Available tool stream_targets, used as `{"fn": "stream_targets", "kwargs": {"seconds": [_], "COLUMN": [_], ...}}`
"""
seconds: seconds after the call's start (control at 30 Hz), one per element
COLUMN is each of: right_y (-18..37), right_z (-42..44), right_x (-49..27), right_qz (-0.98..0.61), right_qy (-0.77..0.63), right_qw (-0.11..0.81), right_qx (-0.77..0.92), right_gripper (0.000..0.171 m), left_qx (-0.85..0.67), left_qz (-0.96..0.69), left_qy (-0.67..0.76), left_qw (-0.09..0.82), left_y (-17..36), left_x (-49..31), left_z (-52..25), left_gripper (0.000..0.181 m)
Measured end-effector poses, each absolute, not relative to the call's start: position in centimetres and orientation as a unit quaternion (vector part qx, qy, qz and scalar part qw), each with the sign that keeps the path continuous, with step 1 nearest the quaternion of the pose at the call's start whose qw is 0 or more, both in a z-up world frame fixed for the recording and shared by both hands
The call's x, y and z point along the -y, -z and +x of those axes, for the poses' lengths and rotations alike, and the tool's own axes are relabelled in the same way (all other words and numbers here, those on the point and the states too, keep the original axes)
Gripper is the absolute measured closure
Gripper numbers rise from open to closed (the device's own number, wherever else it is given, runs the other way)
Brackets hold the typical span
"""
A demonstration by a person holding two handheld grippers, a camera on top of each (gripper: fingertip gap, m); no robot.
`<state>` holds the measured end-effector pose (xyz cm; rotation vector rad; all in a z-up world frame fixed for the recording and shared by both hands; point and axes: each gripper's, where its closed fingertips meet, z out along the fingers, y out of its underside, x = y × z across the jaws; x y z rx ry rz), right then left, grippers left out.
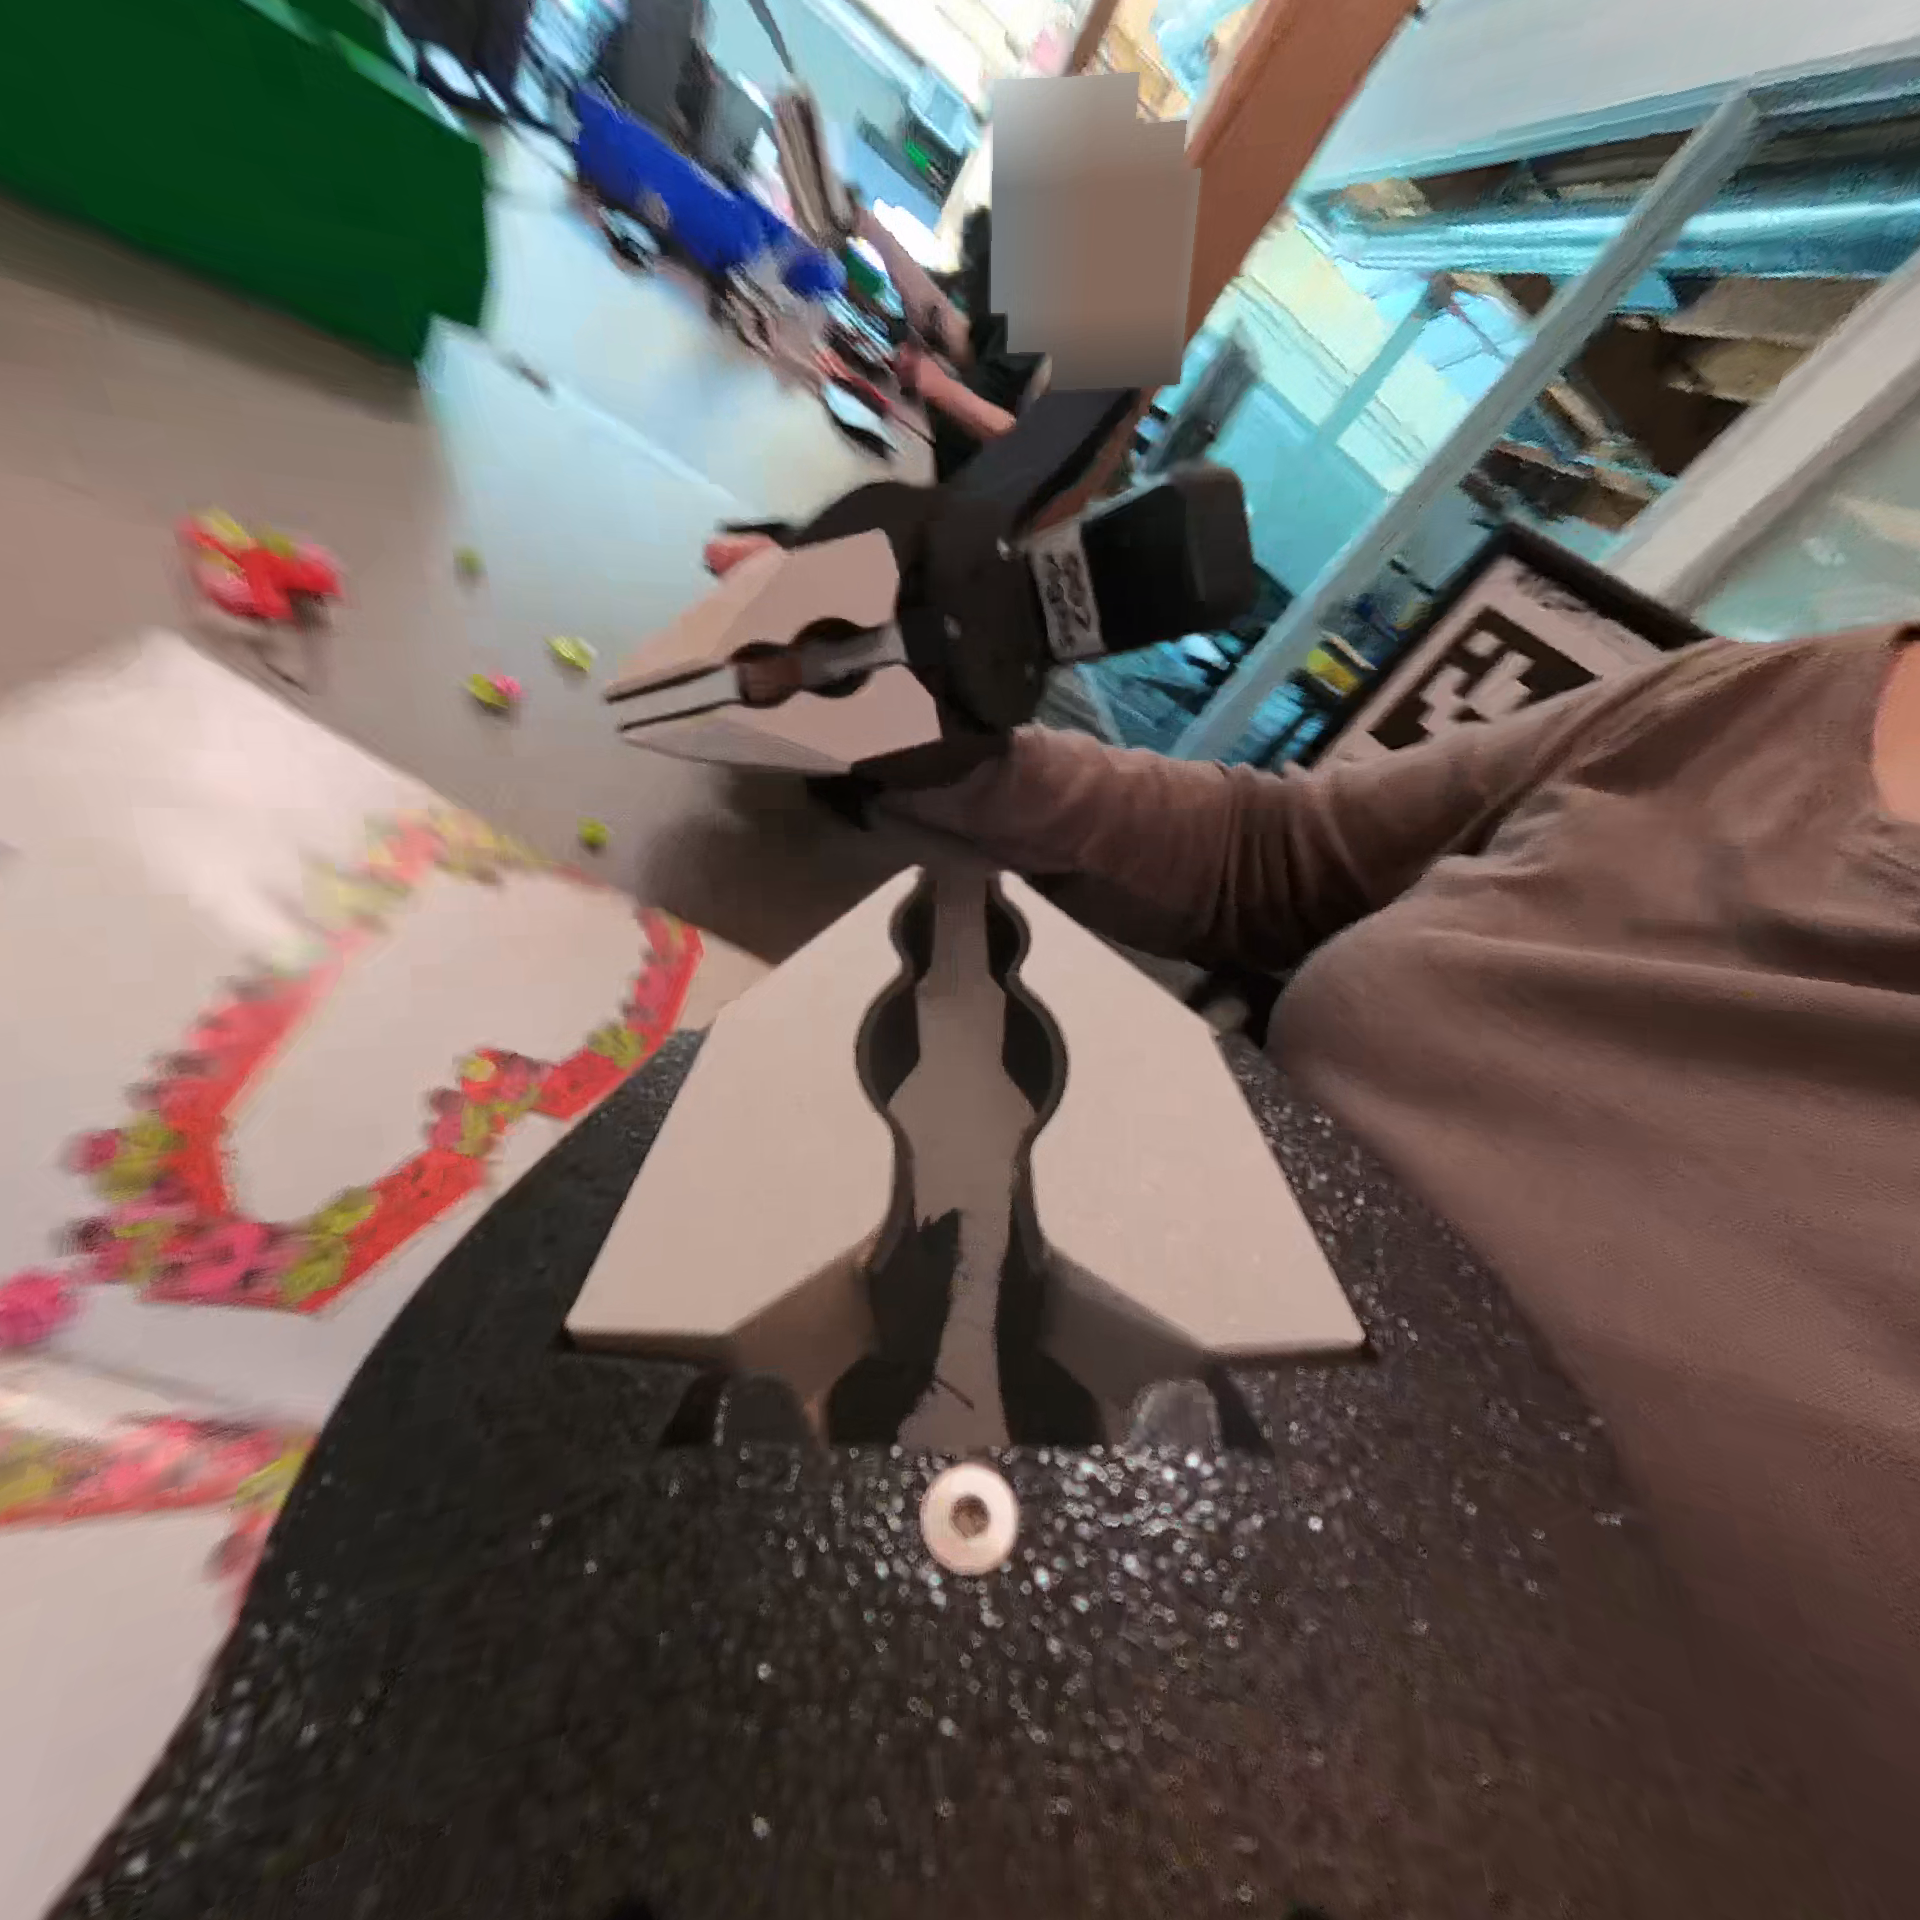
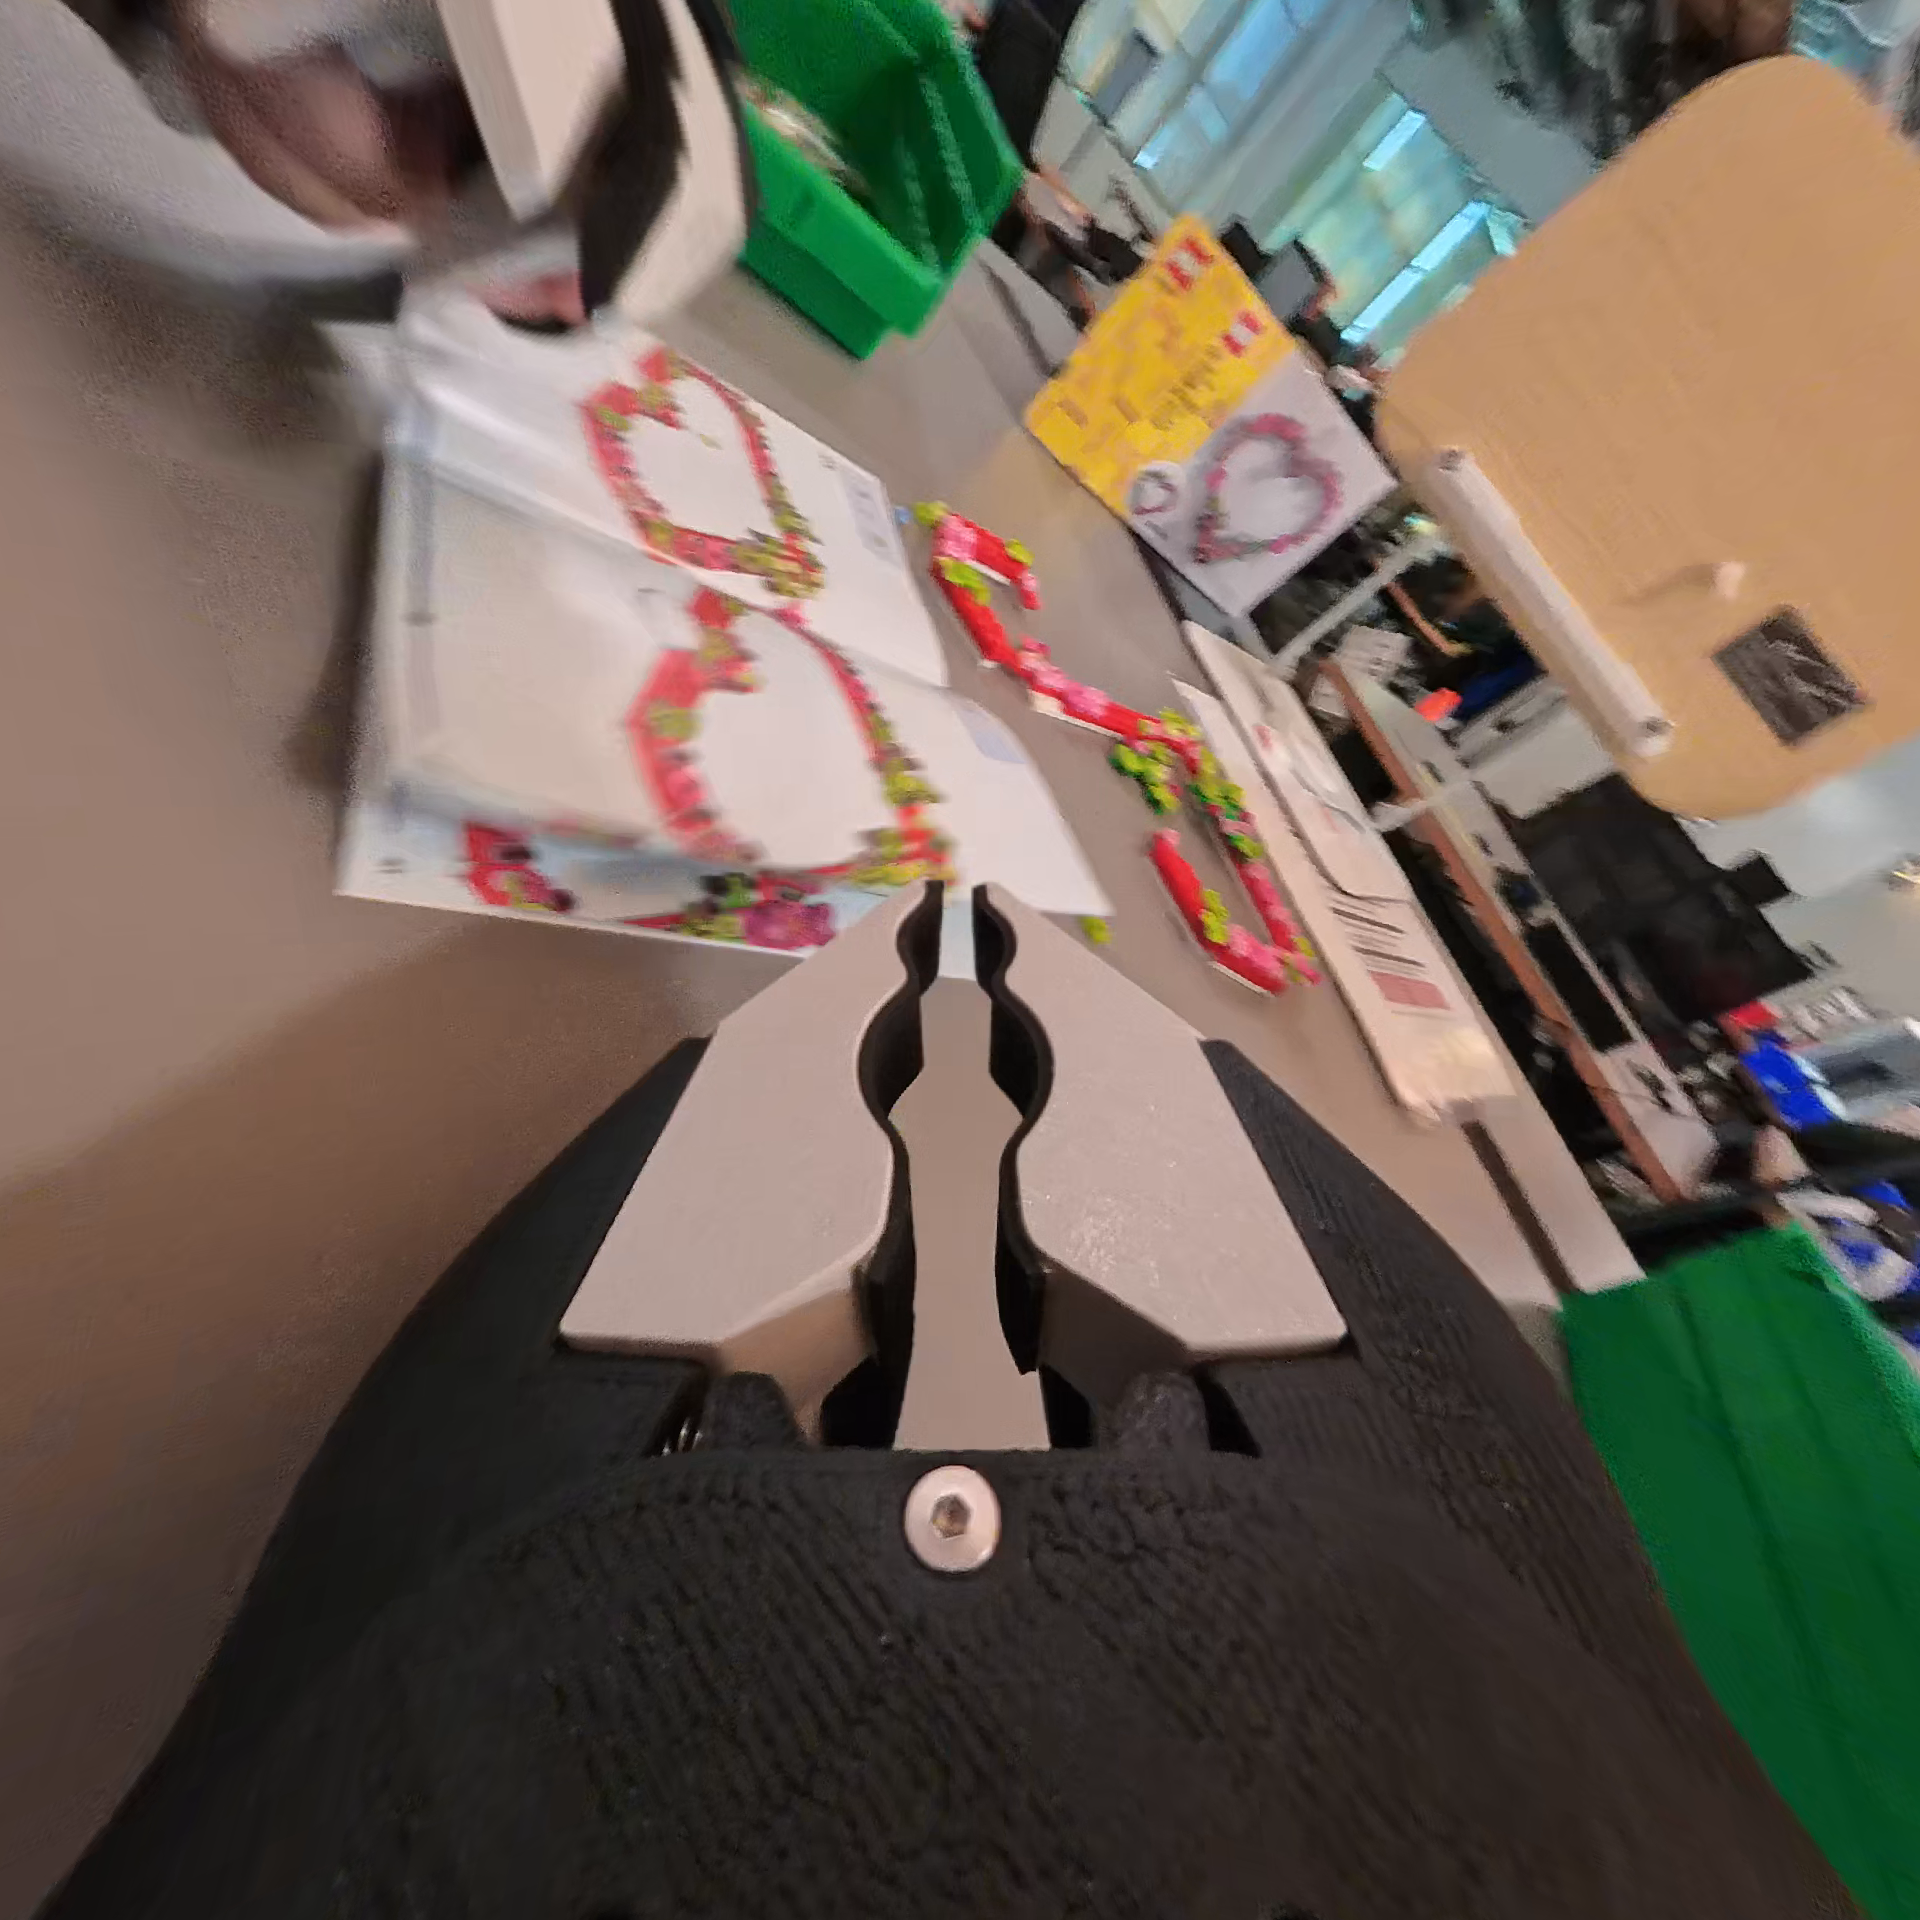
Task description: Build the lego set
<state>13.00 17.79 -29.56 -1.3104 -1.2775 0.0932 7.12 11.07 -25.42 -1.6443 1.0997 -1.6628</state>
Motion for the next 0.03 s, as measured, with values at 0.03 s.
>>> {"fn": "stream_targets", "kwargs": {"seconds": [0.03], "right_y": [28.83], "right_z": [13.5], "right_x": [-18.33], "right_qz": [-0.572], "right_qy": [-0.025], "right_qw": [0.618], "right_qx": [0.538], "right_gripper": [0.167], "left_qx": [-0.406], "left_qz": [-0.617], "left_qy": [0.599], "left_qw": [0.311], "left_y": [24.64], "left_x": [-11.96], "left_z": [6.38], "left_gripper": [0.173]}}
